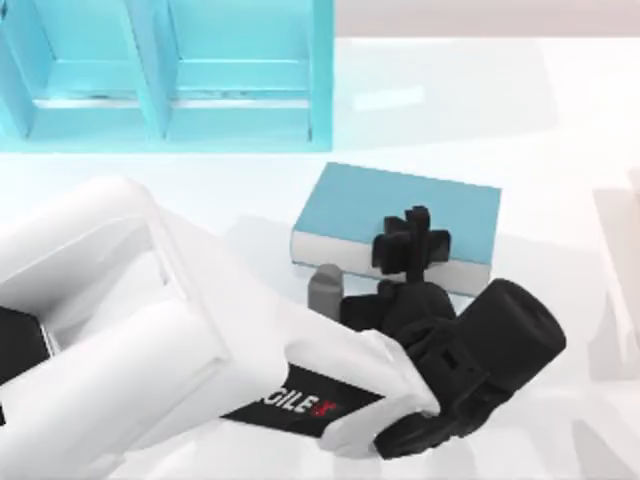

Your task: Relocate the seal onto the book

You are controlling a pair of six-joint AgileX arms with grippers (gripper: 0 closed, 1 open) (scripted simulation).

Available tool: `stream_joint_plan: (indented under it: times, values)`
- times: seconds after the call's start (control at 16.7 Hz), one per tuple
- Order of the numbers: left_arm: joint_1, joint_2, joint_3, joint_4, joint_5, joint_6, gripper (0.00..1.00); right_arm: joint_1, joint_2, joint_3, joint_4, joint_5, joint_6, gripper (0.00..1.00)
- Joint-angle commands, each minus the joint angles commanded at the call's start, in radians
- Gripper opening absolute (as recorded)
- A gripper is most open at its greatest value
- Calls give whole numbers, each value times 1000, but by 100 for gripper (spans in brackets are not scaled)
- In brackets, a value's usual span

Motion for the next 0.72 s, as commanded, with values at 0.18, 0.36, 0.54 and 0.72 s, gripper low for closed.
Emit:
stream_joint_plan:
  times: [0.18, 0.36, 0.54, 0.72]
  values:
    - [0, 0, 0, 0, 0, 0, 60, 0, 0, 0, 0, 0, 0, 100]
    - [0, 0, 0, 0, 0, 0, 83, 0, 0, 0, 0, 0, 0, 100]
    - [0, 0, 0, 0, 0, 0, 100, 0, 0, 0, 0, 0, 0, 100]
    - [0, 0, 0, 0, 0, 0, 100, 0, 0, 0, 0, 0, 0, 100]
